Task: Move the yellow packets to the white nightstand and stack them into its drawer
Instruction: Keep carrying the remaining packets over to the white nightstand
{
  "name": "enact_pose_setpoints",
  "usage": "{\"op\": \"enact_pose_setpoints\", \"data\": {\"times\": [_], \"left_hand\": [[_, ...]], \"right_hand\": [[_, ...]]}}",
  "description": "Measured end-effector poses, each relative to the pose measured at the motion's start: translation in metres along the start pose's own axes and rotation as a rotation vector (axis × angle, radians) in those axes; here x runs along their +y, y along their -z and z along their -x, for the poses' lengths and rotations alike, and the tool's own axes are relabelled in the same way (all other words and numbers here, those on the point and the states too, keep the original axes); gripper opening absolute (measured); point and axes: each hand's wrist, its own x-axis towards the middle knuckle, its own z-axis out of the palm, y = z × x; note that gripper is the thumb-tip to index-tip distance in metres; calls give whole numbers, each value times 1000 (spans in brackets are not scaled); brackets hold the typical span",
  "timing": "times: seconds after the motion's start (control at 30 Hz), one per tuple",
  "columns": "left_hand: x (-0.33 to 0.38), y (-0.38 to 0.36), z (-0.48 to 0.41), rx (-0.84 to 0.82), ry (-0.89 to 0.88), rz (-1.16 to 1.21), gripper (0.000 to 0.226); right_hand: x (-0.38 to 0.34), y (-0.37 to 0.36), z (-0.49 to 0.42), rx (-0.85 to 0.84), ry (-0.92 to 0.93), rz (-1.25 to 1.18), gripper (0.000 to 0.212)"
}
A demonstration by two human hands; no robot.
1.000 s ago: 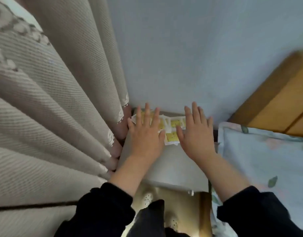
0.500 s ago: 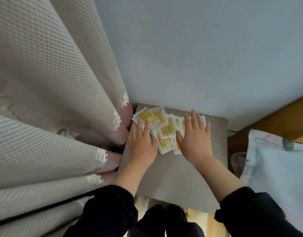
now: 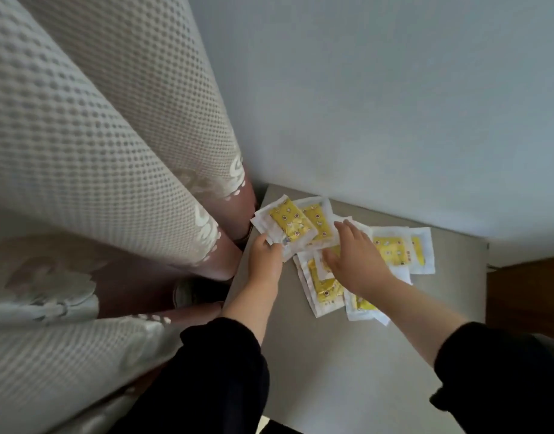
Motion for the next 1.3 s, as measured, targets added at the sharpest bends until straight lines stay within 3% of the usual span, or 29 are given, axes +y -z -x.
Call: {"op": "enact_pose_setpoints", "data": {"times": [0.17, 0.33, 0.43, 0.6, 0.73, 0.83, 0.9, 1.07, 1.13, 1.2, 1.3], "left_hand": [[1, -8, -28, 130, 9, -10, 22], [9, -12, -49, 205, 242, 177, 52], [9, -14, -60, 160, 244, 226, 28], [12, -14, -57, 145, 234, 143, 22], [3, -6, -35, 164, 123, 103, 11], [-7, 2, -19, 121, 28, 168, 14], [-11, 9, -11, 79, -25, 163, 14], [-40, 20, 2, -46, 49, 100, 18], [-49, 22, 7, -57, 64, 77, 19], [-54, 22, 12, -74, 80, 90, 21], [-62, 26, 17, -123, 135, 114, 24]], "right_hand": [[-1, -3, -42, -50, 43, 58, 60], [3, -21, -62, -153, 106, 232, 59], [12, -28, -61, -179, 120, 269, 59], [15, -24, -61, -218, 130, 202, 55], [21, -8, -63, -19, 20, -124, 46], [27, -1, -71, 110, -108, -145, 44], [21, -5, -81, 75, -168, -110, 50], [-5, -24, -97, -8, -343, 27, 88], [-13, -27, -100, 33, -354, 69, 80], [-19, -26, -100, 103, -263, 119, 60], [-29, -11, -95, 126, -148, -92, 19]]}}
